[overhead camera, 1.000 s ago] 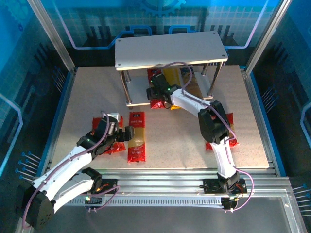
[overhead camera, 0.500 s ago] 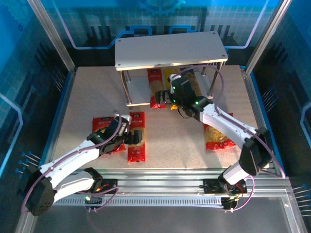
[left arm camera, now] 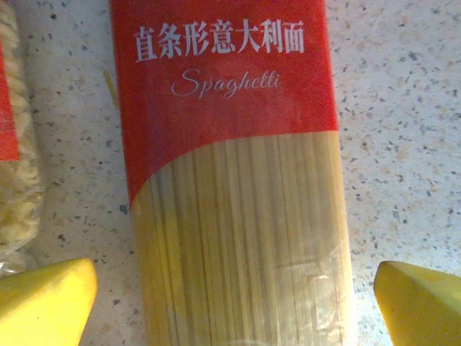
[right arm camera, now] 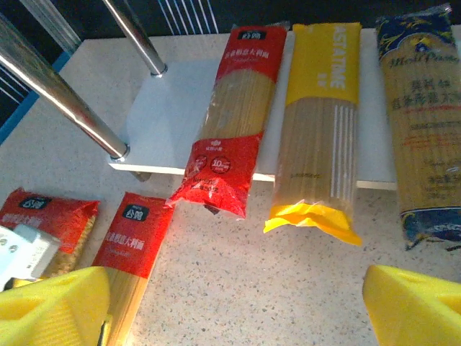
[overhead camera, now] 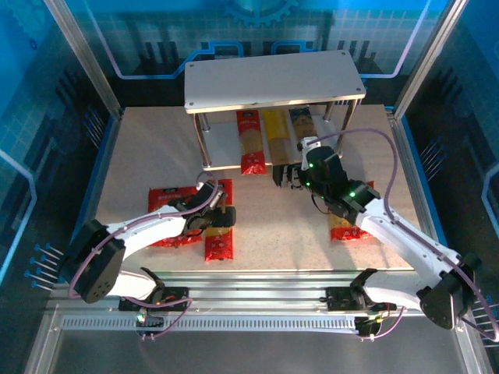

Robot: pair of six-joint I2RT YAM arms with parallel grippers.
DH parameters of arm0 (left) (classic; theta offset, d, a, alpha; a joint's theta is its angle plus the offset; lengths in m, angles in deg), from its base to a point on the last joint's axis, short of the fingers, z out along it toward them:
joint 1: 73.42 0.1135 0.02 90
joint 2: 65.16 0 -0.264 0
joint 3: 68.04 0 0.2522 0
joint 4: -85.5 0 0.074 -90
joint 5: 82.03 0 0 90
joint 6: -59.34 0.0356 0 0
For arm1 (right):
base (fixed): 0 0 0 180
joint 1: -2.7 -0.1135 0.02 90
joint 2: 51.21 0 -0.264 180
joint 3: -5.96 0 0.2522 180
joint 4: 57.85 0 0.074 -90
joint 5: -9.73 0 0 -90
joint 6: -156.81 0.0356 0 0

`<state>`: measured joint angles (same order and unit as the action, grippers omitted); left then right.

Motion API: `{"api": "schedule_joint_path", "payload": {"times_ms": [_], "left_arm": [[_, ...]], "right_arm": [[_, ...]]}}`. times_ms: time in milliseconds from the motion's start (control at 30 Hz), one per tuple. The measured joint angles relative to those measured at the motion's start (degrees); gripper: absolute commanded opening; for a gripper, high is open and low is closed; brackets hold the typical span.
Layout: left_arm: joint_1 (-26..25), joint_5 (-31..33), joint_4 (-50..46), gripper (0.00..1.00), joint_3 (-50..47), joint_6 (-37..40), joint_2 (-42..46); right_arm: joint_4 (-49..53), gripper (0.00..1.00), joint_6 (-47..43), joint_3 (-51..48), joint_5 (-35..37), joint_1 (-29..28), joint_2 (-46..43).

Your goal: Place and organize the pasta boxes and bags onto the shelf

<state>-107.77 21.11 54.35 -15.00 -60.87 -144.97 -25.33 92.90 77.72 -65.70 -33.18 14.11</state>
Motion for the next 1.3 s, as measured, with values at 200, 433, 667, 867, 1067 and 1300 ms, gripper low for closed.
{"api": "schedule_joint_path", "payload": {"times_ms": [200, 433, 667, 867, 1067, 1300], "left_arm": [[0.0, -0.2, 0.7, 0.99, 0.9, -1.4, -2.8], [0.0, -1.6, 2.7, 1.00, 1.2, -1.6, -6.9], [0.1, -1.4, 2.4, 0.62, 1.4, -2.2, -7.1], [0.3, -3.3, 3.7, 0.30, 2.0, -2.3, -7.3], [0.3, -5.8, 4.4, 0.00, 2.5, -1.3, -7.0], [0.4, -8.7, -3.0, 0.00, 2.5, -0.2, -0.7]], "right_arm": [[0.1, 0.93, 0.0, -2.2, 0.4, 0.7, -2.9], [0.0, 0.94, 0.5, -3.7, 0.4, 0.9, -3.5], [-0.4, 0.94, 0.9, -3.7, 0.3, 1.6, -3.5], [-0.4, 0.94, 0.9, -3.7, 0.2, 1.8, -3.5], [-0.4, 0.94, 0.9, -4.0, 0.2, 2.0, -4.3], [-0.3, 0.94, 1.1, -4.1, 0.2, 2.2, -5.7]]}}
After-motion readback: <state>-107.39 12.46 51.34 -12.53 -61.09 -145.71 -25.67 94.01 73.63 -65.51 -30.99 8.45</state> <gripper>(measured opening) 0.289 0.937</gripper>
